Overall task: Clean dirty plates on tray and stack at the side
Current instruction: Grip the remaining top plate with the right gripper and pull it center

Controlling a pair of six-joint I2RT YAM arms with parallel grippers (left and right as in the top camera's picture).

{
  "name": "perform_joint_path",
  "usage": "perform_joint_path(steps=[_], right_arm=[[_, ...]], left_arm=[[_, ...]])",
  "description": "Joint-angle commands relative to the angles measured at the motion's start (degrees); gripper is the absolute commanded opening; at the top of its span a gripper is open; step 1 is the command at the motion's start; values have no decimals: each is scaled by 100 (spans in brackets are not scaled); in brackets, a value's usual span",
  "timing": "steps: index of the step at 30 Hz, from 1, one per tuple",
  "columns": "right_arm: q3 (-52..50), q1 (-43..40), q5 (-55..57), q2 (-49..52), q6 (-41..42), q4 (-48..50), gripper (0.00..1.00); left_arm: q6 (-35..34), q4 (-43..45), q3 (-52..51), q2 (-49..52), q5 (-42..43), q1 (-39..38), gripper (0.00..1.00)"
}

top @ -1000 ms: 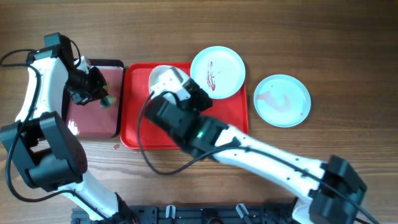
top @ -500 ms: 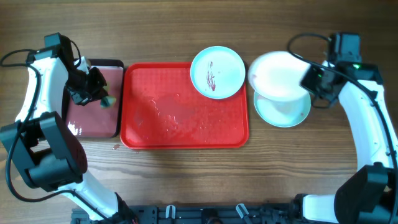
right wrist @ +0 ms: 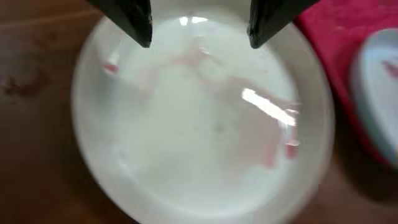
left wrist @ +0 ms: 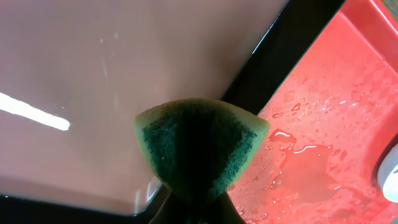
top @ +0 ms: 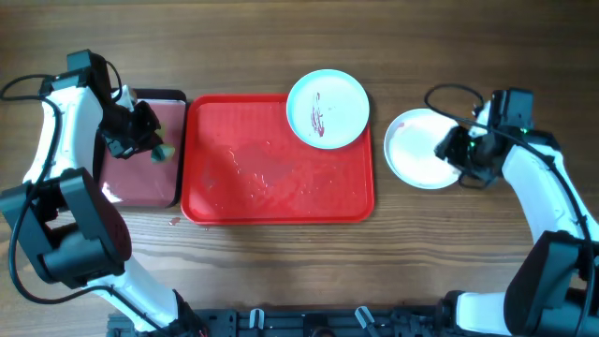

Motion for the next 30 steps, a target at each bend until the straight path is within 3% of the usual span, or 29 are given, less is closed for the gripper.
perform_joint_path(steps=[1,5,8,15,19,23,26,29,30], right_arm=[[514,855,-470,0,229,450,51],[511,2079,476,345,1685,1012,57],[511,2549,761,918,2214,1141,50],[514,2791,590,1768,2295,1803,25],[511,3115,610,2057,1985,2061,20],[516,3600,-164,2100,1812,1919,4],[516,4022,-297,1961,1626,1714,6],[673,4070,-251,1764,448,1757,43],[765,4065,-181,1766,155,1762,46]], left_arm=[[-76,46,-15,22,-13,7,4],[-72,66,-15,22,-201,7,4],[-72,74,-15,22,-205,7,4],[-72,79,-15,22,-203,7,4],[-72,76,-15,22,-203,7,4],[-70,79,-15,22,-205,7,4],[-72,76,-15,22,-203,7,4],[-70,90,-15,22,-203,7,4],[-70,98,-15,22,-205,7,4]])
